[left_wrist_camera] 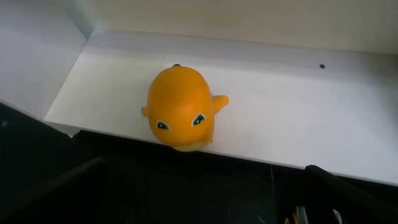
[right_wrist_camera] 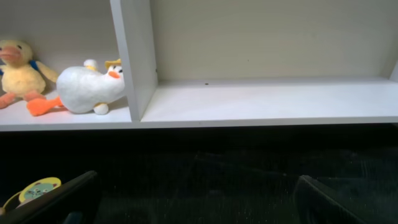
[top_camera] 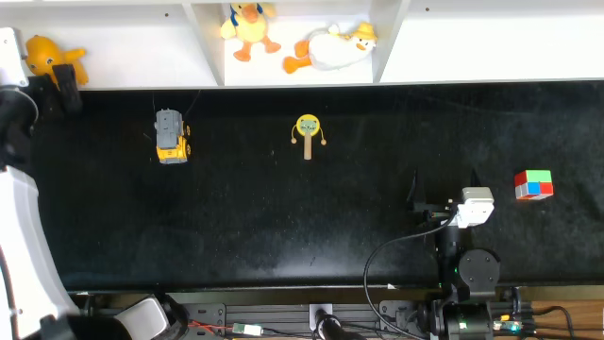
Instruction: Store Toys
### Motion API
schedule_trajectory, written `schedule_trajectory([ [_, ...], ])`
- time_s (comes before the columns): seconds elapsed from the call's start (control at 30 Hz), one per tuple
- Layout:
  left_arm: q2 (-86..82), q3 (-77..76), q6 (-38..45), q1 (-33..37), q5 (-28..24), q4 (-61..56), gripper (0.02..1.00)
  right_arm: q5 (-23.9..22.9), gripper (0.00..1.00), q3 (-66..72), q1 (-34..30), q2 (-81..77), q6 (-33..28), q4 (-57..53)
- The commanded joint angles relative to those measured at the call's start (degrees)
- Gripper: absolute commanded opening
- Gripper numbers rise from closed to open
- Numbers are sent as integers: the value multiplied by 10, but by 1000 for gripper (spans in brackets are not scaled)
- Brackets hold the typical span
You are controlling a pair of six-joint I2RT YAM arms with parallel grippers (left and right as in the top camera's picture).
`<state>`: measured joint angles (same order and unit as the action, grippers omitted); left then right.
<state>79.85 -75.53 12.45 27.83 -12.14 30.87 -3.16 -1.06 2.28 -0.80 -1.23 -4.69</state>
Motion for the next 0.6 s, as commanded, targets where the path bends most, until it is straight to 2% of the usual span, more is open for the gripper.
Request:
schedule_trajectory([
  [0.03, -62, 49, 10, 4, 5, 10, 998, 4, 996, 8, -1, 6, 4, 3],
  [0.2, -150, 182, 5, -1, -24, -16, 998, 4, 993, 8, -1, 6, 4, 3],
  [0.4, -235, 332, -80, -47, -28, -20, 998, 4, 996, 8, -1, 6, 4, 3],
  [0.6, -196, 358, -96, -146, -24, -32, 998, 4, 996, 8, -1, 6, 4, 3],
])
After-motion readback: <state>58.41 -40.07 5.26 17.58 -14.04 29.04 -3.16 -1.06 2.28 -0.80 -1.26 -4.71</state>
